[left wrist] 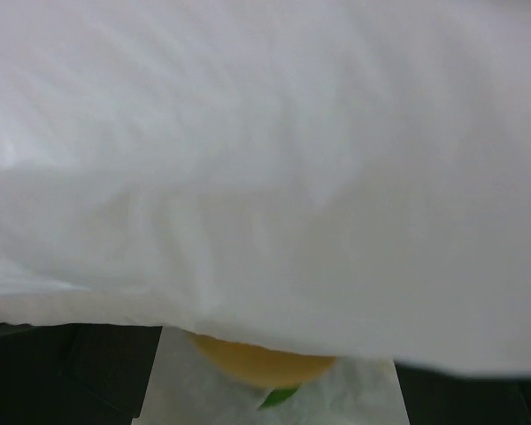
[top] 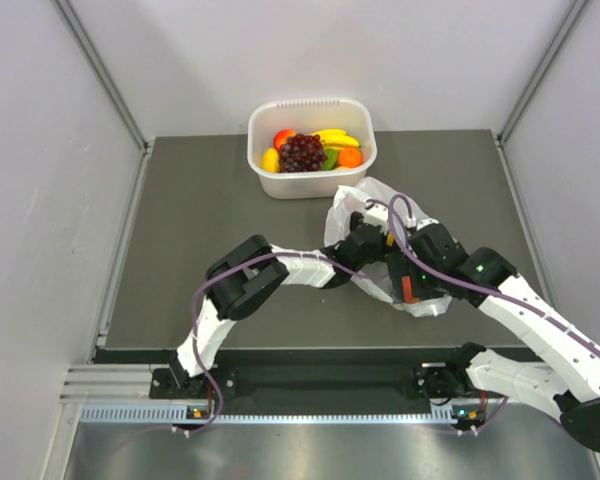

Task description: Untie the knot of the plastic bag and take out the fruit

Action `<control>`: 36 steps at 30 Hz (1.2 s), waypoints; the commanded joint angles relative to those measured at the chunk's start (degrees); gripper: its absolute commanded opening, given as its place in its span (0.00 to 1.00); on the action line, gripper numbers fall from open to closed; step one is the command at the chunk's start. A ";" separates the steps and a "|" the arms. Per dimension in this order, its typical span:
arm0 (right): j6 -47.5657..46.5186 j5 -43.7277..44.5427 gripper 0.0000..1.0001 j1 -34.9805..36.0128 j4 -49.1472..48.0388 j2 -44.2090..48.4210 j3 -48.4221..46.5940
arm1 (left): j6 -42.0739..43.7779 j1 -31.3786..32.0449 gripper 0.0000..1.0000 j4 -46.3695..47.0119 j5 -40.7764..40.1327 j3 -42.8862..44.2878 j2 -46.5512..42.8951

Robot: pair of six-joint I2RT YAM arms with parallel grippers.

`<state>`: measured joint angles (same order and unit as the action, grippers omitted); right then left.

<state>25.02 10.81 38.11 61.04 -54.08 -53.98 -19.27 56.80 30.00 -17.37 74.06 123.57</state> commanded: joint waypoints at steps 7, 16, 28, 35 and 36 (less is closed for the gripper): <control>-0.93 0.53 1.00 0.12 -3.38 0.91 0.27 | 2.65 -0.28 0.86 -2.67 2.07 7.16 5.19; -0.41 1.84 1.00 0.21 -4.96 1.00 -0.08 | 2.83 -0.28 0.01 0.85 7.07 -2.23 -2.79; 0.39 5.45 1.00 0.12 -8.91 -1.11 -2.54 | -4.90 0.25 0.00 -16.63 26.06 -16.04 -31.34; 0.12 6.33 1.00 0.04 -9.44 -1.20 -3.42 | -7.28 0.07 0.00 -22.61 18.26 -17.47 -46.13; 0.03 6.24 1.00 0.04 -9.44 -1.02 -3.50 | -6.14 -0.45 0.00 -23.75 15.55 -16.42 -46.92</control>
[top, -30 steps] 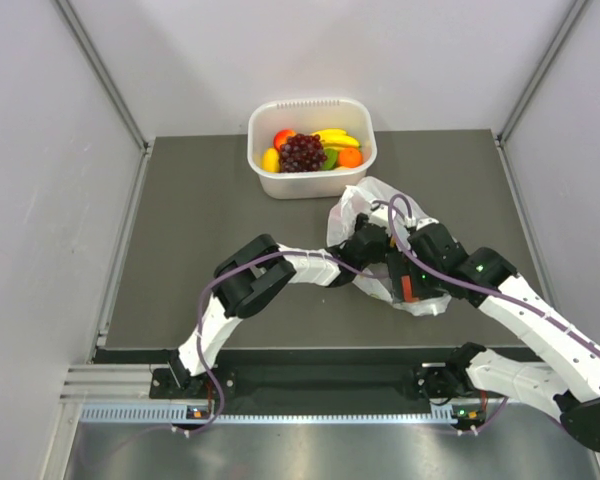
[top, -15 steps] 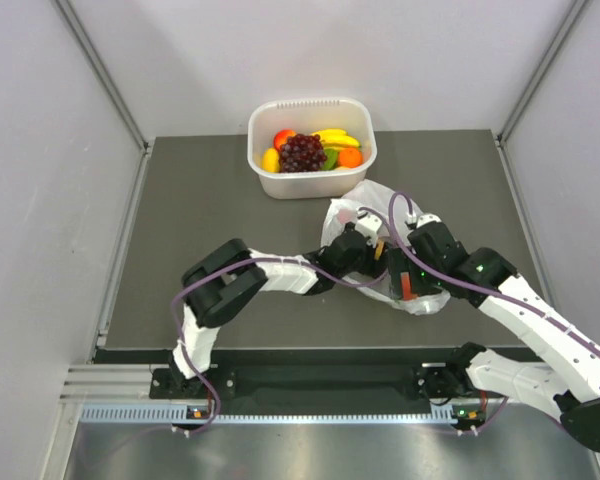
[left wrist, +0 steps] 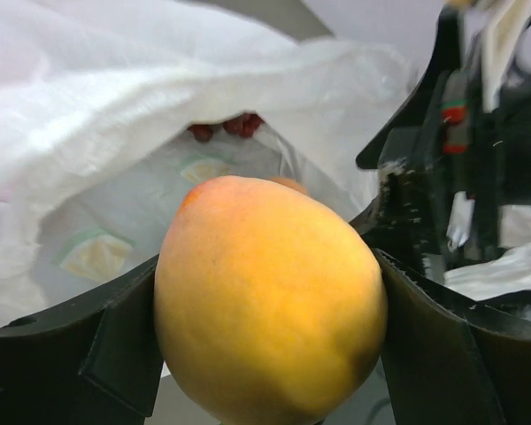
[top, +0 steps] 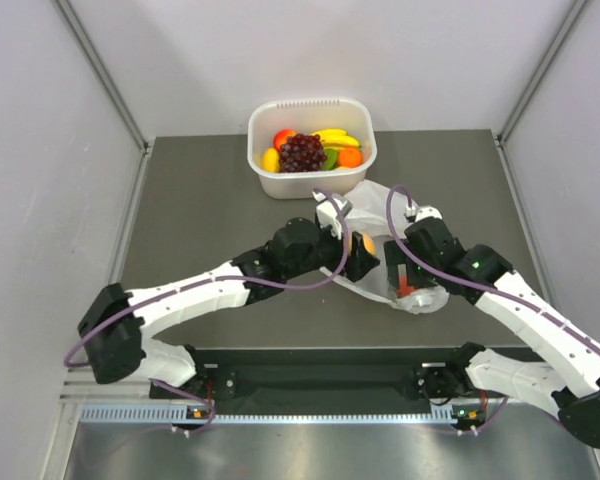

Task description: Untie the knot of the plastic bag and take out the fruit

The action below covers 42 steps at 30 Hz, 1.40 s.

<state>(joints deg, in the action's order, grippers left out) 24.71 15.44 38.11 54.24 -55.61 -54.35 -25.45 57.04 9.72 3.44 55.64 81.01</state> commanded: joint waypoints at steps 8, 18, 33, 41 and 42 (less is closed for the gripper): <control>-0.01 1.17 1.00 0.04 -2.38 1.03 -3.13 | 2.59 -20.27 0.00 -4.62 -2.30 17.64 2.91; -0.10 0.29 1.00 -0.05 -3.52 2.09 -1.47 | 5.50 -31.98 0.00 -1.98 -7.47 39.27 27.16; 0.25 -1.56 1.00 -0.05 -4.58 4.37 1.35 | 3.48 -37.61 0.99 2.14 -9.16 39.56 34.22; 1.21 -0.41 1.00 -0.05 -2.47 4.46 1.26 | 4.01 -37.52 0.99 1.10 -10.03 31.90 27.36; 1.39 -0.24 1.00 -0.05 -2.21 4.64 1.26 | 3.83 -37.52 0.99 0.40 -9.16 30.77 25.96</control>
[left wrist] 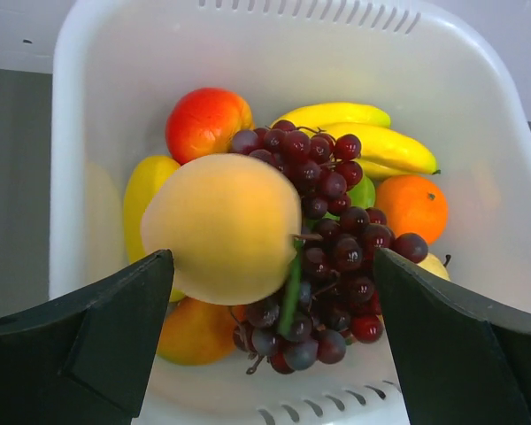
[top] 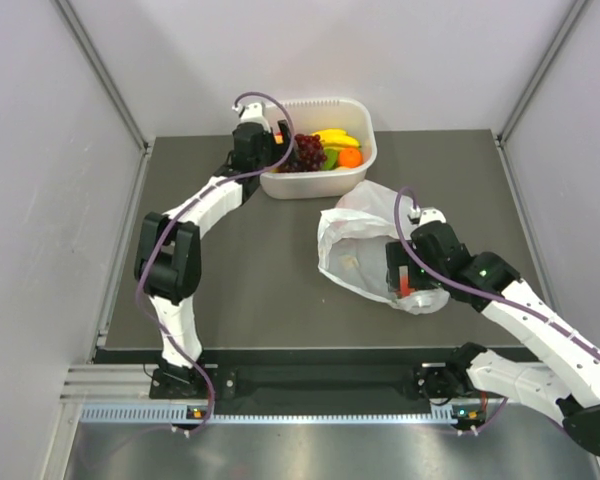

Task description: Untie the knot of the plastic bag and take out the fruit

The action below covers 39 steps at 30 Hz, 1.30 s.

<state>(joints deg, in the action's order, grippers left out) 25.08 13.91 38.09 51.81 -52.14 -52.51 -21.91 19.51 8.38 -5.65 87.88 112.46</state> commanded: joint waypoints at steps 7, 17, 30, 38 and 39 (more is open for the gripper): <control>5.15 5.24 1.00 -0.12 5.40 1.60 -0.14 | 0.64 8.60 0.99 5.33 -0.77 -16.67 -22.17; 10.61 1.22 0.38 -0.03 16.48 8.71 0.30 | -1.64 32.32 0.82 8.23 10.81 -33.73 -37.14; 8.41 -21.46 0.00 0.06 19.20 12.94 9.35 | -1.03 42.02 0.65 6.12 16.28 -26.18 -19.33; 9.46 -23.67 0.00 0.23 20.26 16.19 11.56 | -0.76 44.56 0.70 6.47 14.45 -21.09 -11.14; 9.72 -22.71 0.00 0.15 19.74 16.19 11.38 | -0.59 44.56 0.78 6.56 14.18 -20.47 -10.26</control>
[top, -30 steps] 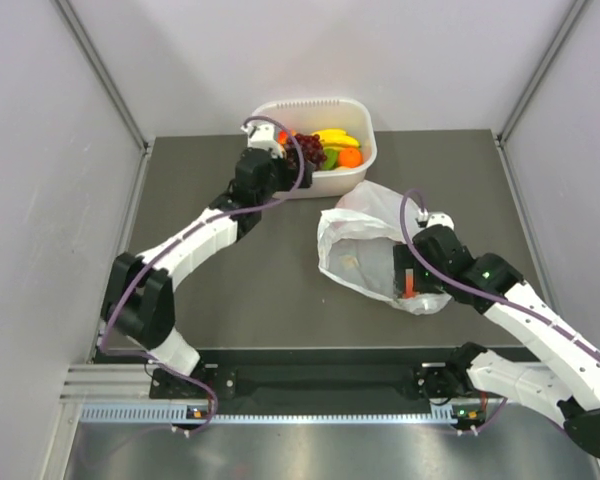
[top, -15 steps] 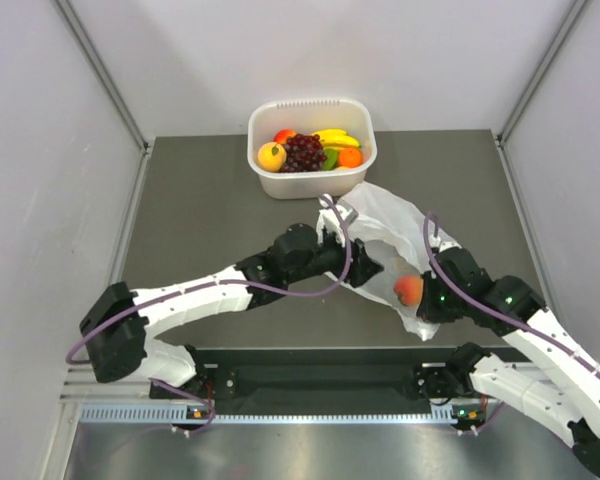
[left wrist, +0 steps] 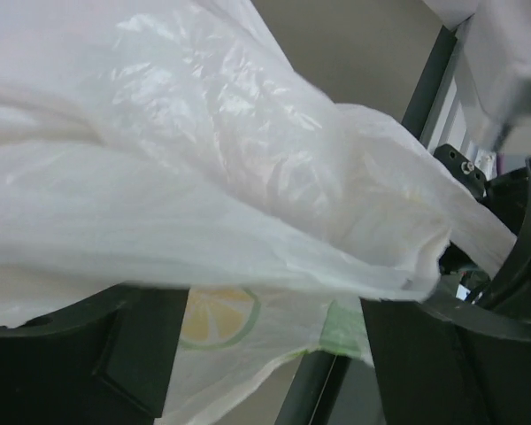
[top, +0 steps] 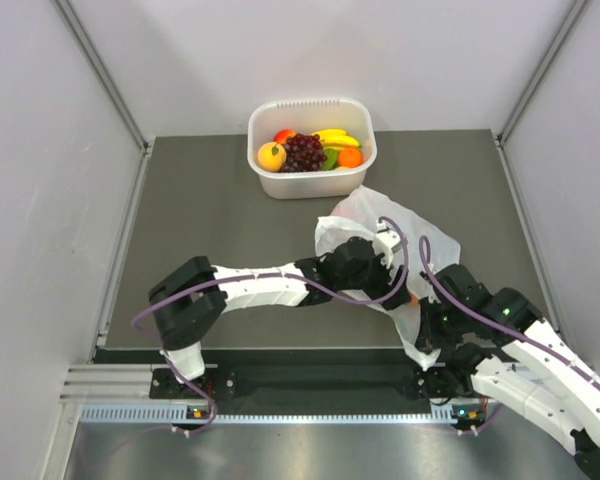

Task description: Untie the knot of the plastic bag and take out the fruit

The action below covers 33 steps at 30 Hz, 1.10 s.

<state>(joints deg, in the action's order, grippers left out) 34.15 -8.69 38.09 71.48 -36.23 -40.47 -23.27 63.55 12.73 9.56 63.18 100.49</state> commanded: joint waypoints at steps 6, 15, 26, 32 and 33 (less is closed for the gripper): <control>1.35 2.27 0.24 0.15 -0.99 -0.34 -0.58 | 2.87 0.70 0.99 3.87 -5.61 8.62 8.84; 1.36 2.80 0.68 0.15 -2.58 0.81 -0.93 | 7.97 0.26 0.99 7.82 -7.81 12.67 16.93; 0.57 8.16 0.76 0.15 -3.45 -0.42 -4.44 | 8.50 -0.88 0.92 8.53 0.54 14.43 21.77; 0.74 11.66 0.69 0.15 -7.49 -0.86 -7.08 | 8.68 -0.88 0.29 11.26 2.13 9.69 15.54; 0.65 12.02 0.68 0.15 -8.28 -1.12 -7.86 | 8.33 -0.88 0.18 10.91 1.95 8.81 14.14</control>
<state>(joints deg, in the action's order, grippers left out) 35.16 0.08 38.09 68.12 -37.12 -44.16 -15.14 62.78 19.75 10.26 73.97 120.88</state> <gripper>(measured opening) 0.694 0.737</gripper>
